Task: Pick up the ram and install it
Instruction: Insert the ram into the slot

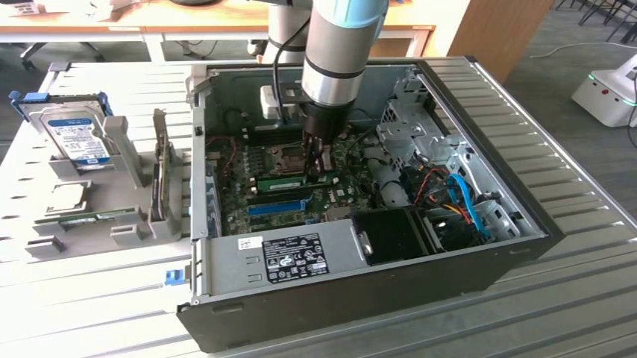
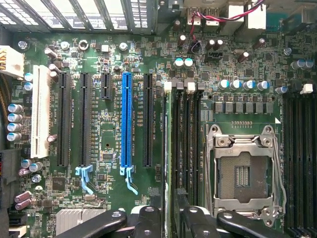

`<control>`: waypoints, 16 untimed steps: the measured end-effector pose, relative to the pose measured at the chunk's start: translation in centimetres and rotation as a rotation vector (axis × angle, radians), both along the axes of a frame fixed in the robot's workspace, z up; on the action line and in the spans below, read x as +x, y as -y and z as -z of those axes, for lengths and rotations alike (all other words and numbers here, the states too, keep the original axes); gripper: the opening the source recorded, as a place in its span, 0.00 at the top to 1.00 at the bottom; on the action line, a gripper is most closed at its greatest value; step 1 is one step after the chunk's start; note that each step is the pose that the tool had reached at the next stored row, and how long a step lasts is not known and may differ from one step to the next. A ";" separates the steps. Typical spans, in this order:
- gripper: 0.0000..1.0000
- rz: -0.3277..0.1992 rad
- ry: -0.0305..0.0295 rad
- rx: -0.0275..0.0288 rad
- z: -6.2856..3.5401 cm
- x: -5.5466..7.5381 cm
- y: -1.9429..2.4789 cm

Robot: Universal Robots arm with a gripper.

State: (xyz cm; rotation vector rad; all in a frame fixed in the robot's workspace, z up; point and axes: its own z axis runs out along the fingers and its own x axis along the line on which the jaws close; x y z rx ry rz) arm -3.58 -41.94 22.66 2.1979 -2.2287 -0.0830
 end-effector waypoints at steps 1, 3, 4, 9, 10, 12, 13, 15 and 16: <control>0.75 0.000 0.0000 0.0000 0.00 0.0 0.00; 0.75 0.000 0.0000 0.0000 0.00 0.0 0.00; 0.75 0.000 0.0000 0.0000 0.00 0.0 0.00; 0.75 0.000 0.0000 0.0000 -0.29 0.0 0.00; 0.75 0.000 0.0000 0.0000 -0.45 0.0 0.00; 0.75 0.000 0.0000 0.0001 -0.78 0.0 0.00; 0.75 0.000 0.0000 0.0000 -0.94 0.0 0.00; 0.75 0.000 0.0000 0.0000 -1.30 0.0 0.00; 0.75 0.000 0.0000 0.0000 -1.51 0.0 0.00</control>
